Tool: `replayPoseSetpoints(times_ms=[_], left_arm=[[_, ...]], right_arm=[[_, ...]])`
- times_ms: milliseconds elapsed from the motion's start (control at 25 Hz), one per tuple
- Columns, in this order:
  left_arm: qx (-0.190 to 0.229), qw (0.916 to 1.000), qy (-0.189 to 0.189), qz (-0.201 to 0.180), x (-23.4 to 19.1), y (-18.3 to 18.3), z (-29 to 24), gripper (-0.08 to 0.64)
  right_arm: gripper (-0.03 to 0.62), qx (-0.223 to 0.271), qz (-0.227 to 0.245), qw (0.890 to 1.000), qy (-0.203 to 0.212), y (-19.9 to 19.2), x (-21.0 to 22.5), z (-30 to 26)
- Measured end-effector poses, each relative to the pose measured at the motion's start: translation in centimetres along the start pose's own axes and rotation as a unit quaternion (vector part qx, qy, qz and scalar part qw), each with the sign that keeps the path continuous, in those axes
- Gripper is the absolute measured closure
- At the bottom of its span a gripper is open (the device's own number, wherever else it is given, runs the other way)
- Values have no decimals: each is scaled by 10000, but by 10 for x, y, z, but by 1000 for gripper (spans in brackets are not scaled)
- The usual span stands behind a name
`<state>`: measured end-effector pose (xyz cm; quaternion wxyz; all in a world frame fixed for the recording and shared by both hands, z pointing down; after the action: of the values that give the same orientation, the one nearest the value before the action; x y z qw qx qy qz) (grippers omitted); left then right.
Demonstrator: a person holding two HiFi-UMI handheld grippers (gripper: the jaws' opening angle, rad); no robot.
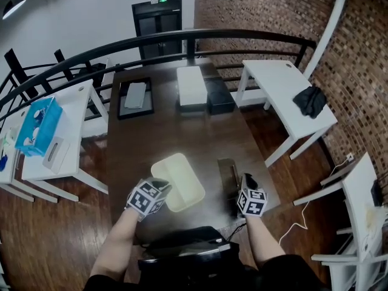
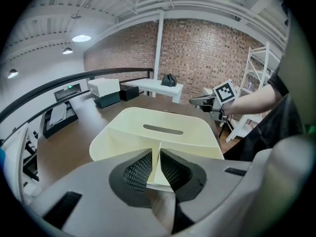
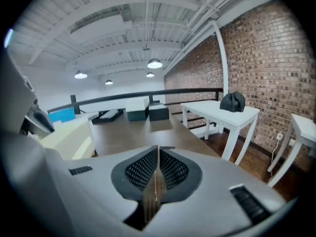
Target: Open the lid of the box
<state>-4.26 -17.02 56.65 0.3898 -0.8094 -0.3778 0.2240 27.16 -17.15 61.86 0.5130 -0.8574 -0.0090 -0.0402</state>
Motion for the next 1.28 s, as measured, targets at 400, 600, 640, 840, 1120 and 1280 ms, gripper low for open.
replayPoseSetpoints(times_ms=[400,600,640,840,1120,1280], left_arm=[[2575,9622,446,771,-25,46,91,517],[3792,9120,785,1352,-35,54,163,518],[3991,9001,872,1517,-37,51,177,518],[4665,8534,1355,1891,-30,24,234,520],[4655,8352,1941,2195,-29,-29,255,522],[4641,8341,1953,2253,-32,-33,256,523]], right_arm=[[589,1574,-225,9868,313,111,-8,76],[591,2083,-305,9745,783,138,-35,102],[591,2111,-324,9733,847,139,-39,105],[591,2056,-227,9725,1068,132,-54,115],[592,1891,-268,9746,1169,125,-56,108],[592,1912,-90,9742,1196,131,-63,106]])
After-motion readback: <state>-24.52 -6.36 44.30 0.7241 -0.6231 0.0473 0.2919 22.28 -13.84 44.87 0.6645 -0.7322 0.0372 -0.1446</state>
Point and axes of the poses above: the fingertips, and each gripper's own axes: z backward along the fingers, x to its right, y out of its top, the point moved 3 cm from there along z, backward along the fingers, and after that the axes turned 1 degree about y, right-handed, at the moved point
